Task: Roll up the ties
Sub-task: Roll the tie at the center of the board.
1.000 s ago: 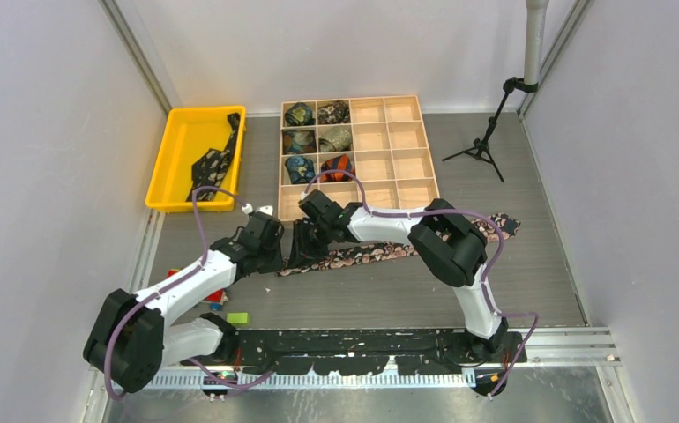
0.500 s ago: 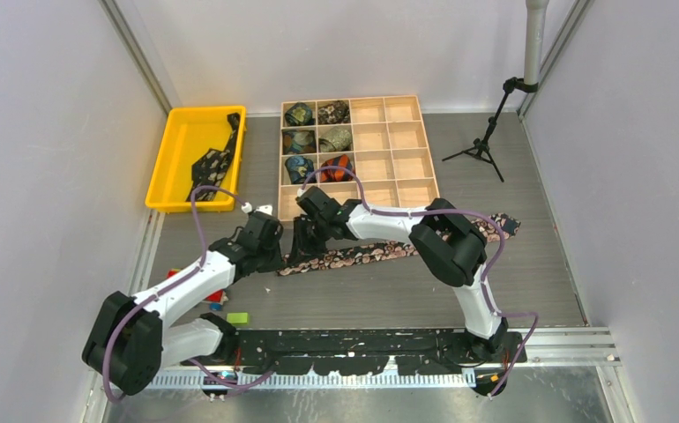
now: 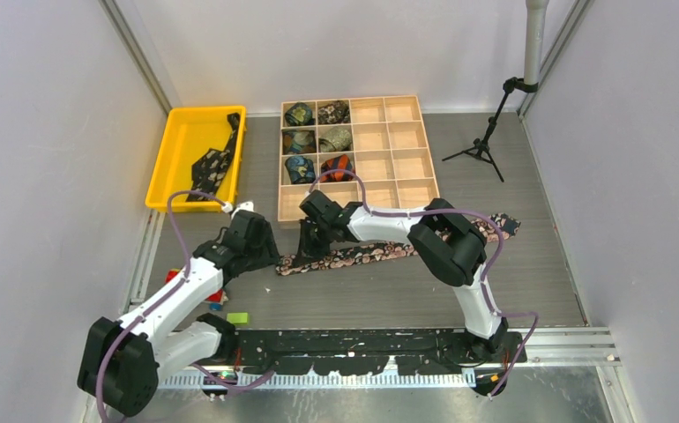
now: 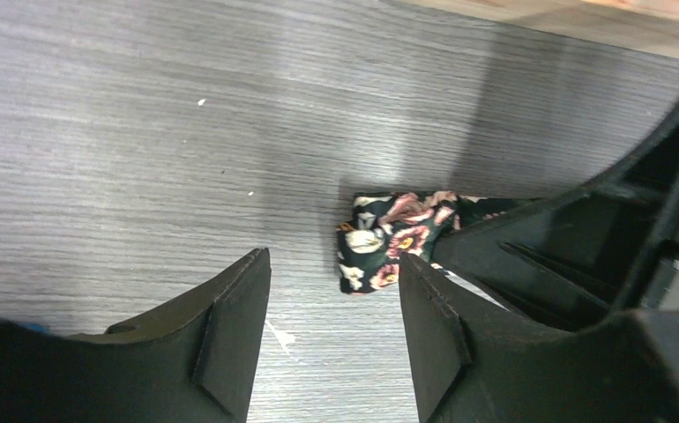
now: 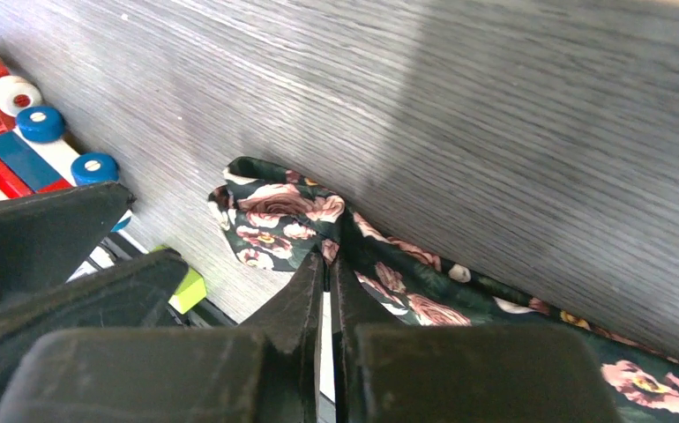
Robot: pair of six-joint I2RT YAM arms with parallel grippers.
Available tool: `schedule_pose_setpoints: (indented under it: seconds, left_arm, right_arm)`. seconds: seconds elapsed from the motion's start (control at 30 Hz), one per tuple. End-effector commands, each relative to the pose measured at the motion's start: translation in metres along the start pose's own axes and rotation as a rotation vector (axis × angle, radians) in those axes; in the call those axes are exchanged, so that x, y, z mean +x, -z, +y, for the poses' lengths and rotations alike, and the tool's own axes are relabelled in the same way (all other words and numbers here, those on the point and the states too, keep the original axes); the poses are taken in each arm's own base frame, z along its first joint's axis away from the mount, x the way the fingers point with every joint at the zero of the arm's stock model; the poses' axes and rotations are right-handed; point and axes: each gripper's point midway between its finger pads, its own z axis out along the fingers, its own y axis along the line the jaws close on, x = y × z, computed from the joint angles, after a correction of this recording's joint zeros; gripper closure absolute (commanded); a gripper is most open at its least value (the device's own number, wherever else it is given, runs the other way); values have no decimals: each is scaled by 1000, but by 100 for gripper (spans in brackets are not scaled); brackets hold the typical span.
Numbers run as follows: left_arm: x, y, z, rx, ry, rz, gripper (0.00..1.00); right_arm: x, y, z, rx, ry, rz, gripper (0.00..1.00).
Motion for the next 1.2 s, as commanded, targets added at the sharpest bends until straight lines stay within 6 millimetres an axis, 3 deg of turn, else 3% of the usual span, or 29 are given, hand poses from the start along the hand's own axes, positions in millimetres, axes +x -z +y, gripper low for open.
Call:
schedule_pose_setpoints:
  seconds: [0.0, 0.13, 0.27, 0.6, 0.77, 1.07, 1.17]
  left_arm:
    - [0, -6, -1, 50, 95, 25, 47]
    - [-18, -6, 1, 7, 65, 16, 56]
    - [-25, -17, -6, -14, 28, 72, 60]
    - [-11, -45, -5, -69, -35, 215, 59]
    - [-9, -49, -5, -77, -51, 235, 60]
    - [-9, -50, -8, -59, -65, 243, 61]
    - [-6, -50, -11, -36, -67, 257, 66]
  right_arm:
    - [-3, 13, 2, 10, -37, -34, 93]
    - [-3, 19, 1, 17, -22, -42, 91]
    - [-2, 19, 6, 0, -11, -27, 78]
    - [-1, 31, 16, -19, 5, -37, 69]
    - [7, 33, 26, -32, 29, -25, 64]
    - [20, 24, 41, -44, 39, -11, 63]
    - [23, 20, 43, -43, 38, -7, 63]
